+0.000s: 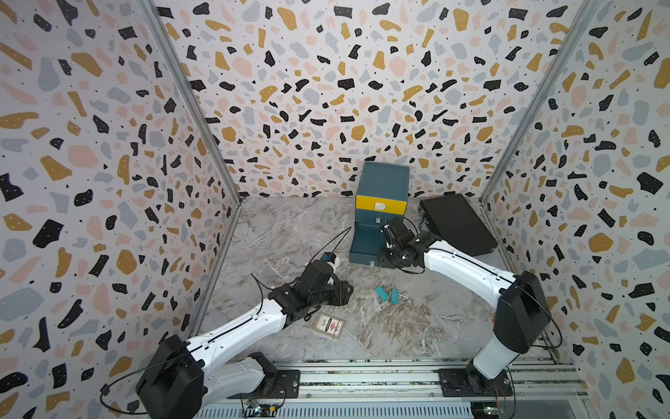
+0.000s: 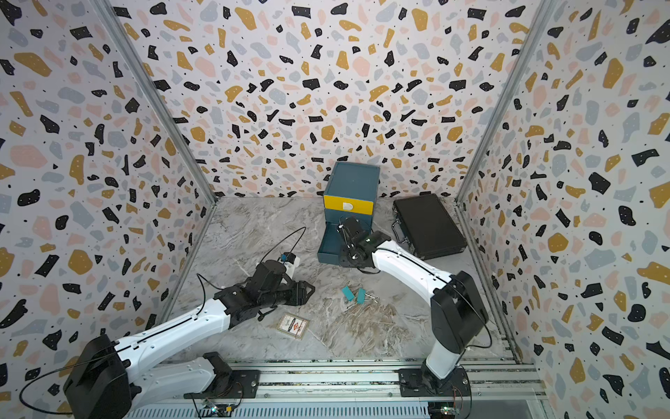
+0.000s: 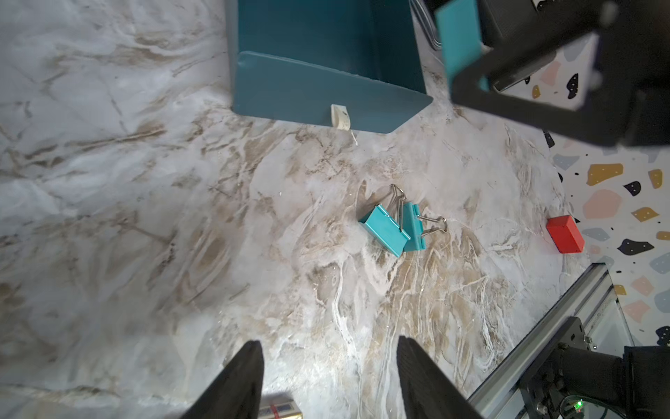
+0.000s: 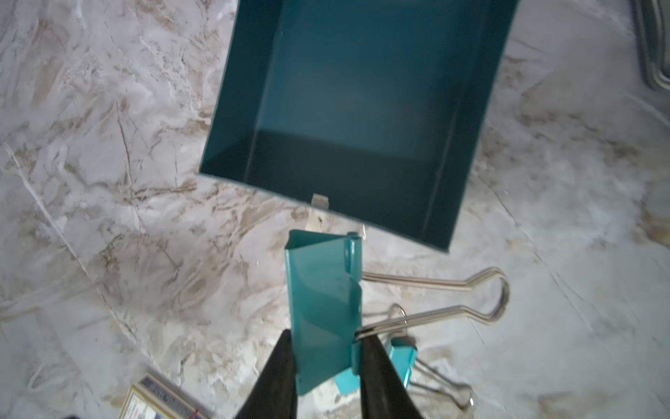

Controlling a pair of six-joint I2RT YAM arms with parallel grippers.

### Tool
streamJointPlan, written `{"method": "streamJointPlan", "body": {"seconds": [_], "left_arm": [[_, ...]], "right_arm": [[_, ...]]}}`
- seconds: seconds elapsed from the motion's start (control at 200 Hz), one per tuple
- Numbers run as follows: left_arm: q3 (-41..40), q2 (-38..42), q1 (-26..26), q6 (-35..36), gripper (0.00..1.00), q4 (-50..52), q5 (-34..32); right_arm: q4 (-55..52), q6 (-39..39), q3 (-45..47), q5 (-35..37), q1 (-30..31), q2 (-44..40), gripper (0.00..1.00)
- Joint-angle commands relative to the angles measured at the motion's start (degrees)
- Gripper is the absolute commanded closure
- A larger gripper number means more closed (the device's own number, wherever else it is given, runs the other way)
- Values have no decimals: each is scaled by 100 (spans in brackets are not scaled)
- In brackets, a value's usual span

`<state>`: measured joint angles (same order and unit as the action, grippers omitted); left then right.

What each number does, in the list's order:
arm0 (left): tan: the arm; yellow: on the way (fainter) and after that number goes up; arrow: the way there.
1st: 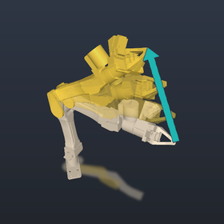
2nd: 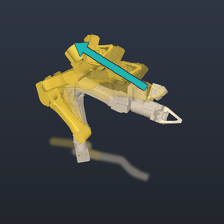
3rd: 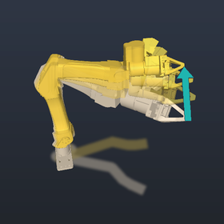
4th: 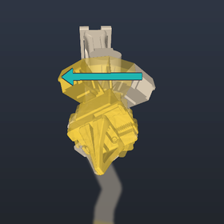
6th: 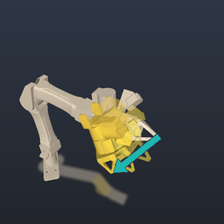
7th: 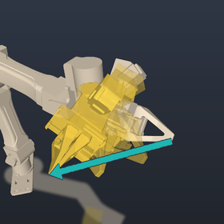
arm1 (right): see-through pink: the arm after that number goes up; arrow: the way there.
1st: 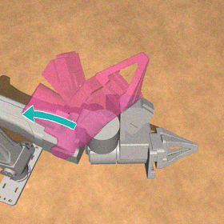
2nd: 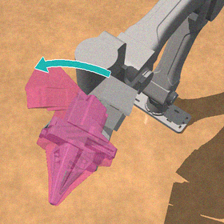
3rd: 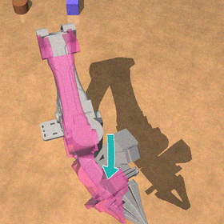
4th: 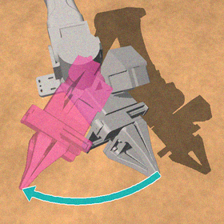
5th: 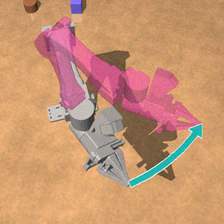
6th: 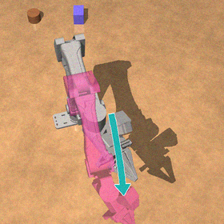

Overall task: Put the binder clips in the drawer according to color
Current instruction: Place the binder clip in the drawer.

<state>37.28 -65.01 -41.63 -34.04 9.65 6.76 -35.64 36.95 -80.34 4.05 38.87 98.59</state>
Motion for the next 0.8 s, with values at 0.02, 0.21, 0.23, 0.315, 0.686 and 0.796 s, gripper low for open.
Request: {"method": "streamJointPlan", "body": {"seconds": [0.02,0.21,0.23,0.315,0.686,0.796], "left_arm": [[-324,-10,-227,259,37,-767,-130],[-382,-365,-581,686,37,-1220,-420],[-359,-402,-626,737,37,-1254,-425],[-231,-595,-735,987,37,-1335,-445],[249,-1402,-979,1880,35,-1508,-537],[364,-1559,-1000,2030,35,-1542,-526]], "right_arm": [[-109,-233,-715,-360,-260,530,83],[-145,-197,-1280,-494,-458,1172,75],[-145,-203,-1303,-508,-475,1208,74],[-184,-220,-1366,-527,-516,1285,72],[-385,-452,-1104,-114,-581,465,33],[-409,-389,-636,15,-732,-101,36]]}}
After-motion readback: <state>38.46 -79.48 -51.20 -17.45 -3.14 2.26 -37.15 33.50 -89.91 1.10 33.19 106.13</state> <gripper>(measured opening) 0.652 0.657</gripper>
